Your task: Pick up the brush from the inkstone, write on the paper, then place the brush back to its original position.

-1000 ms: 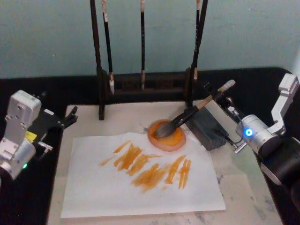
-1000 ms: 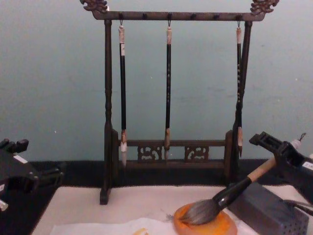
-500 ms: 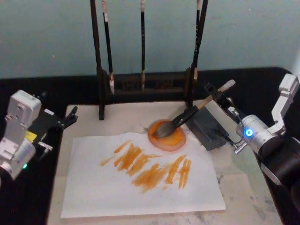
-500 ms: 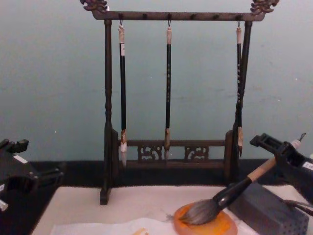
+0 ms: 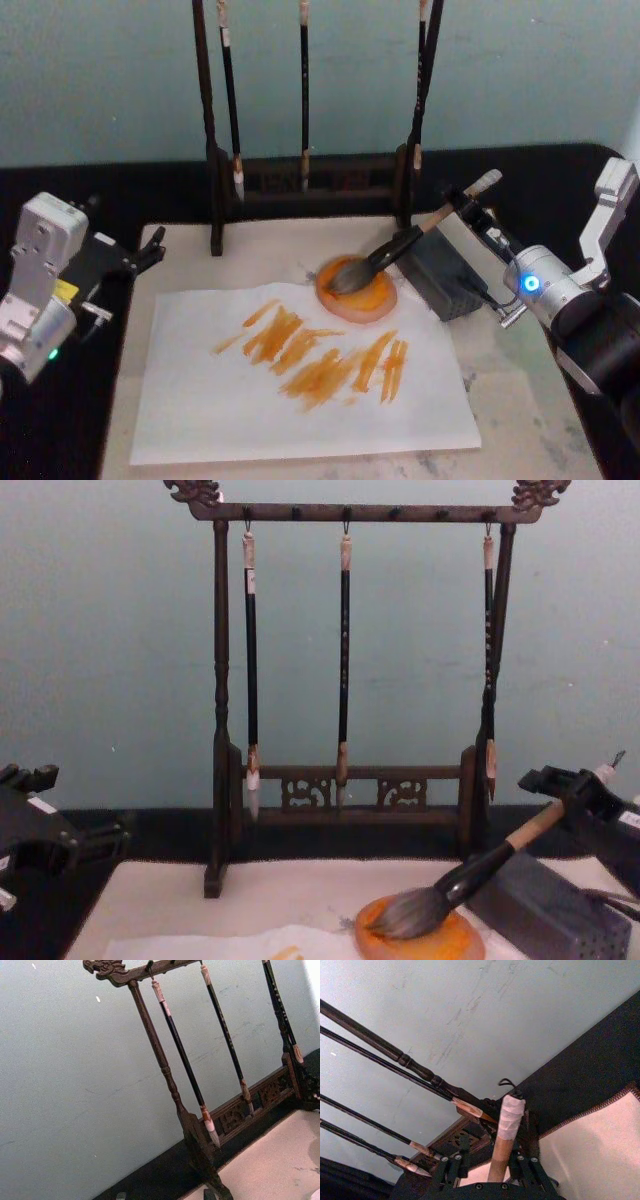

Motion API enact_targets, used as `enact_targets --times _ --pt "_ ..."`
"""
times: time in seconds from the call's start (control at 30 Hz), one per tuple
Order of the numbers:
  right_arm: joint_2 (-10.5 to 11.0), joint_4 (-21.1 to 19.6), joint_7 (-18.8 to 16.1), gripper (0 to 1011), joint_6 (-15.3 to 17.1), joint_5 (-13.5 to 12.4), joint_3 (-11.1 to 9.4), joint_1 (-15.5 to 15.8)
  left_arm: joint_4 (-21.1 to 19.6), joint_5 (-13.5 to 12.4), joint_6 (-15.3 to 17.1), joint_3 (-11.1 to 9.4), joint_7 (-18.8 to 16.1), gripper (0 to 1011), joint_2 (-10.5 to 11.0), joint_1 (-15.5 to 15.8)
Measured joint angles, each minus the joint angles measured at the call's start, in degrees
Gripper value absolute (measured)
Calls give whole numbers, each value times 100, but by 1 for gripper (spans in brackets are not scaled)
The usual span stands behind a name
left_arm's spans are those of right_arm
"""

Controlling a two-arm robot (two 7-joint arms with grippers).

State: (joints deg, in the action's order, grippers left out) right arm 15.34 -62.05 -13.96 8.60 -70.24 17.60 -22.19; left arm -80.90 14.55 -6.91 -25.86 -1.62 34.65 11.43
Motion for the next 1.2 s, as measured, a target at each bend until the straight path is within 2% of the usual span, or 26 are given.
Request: enact_targets --times 0.03,0.07,0.13,0.27,0.33,0.93,1.2 --pt "0 0 1 424 1 0 0 0 0 0 0 0 0 1001 0 0" --pt "0 0 1 424 1 0 0 0 0 0 0 0 0 1001 0 0" --pt "0 0 2 362 2 0 0 0 0 0 0 0 0 1001 0 0" --pt "0 0 2 199 3 0 0 0 0 0 0 0 0 1001 0 0" --pt "0 -1 1 171 4 -1 0 0 0 0 0 0 0 1001 0 0" --pt "3 -3 -1 163 -4 -2 5 0 0 0 0 0 0 1001 0 0" --pt "61 -214 -45 163 -114 -26 80 17 0 0 0 0 0 1001 0 0"
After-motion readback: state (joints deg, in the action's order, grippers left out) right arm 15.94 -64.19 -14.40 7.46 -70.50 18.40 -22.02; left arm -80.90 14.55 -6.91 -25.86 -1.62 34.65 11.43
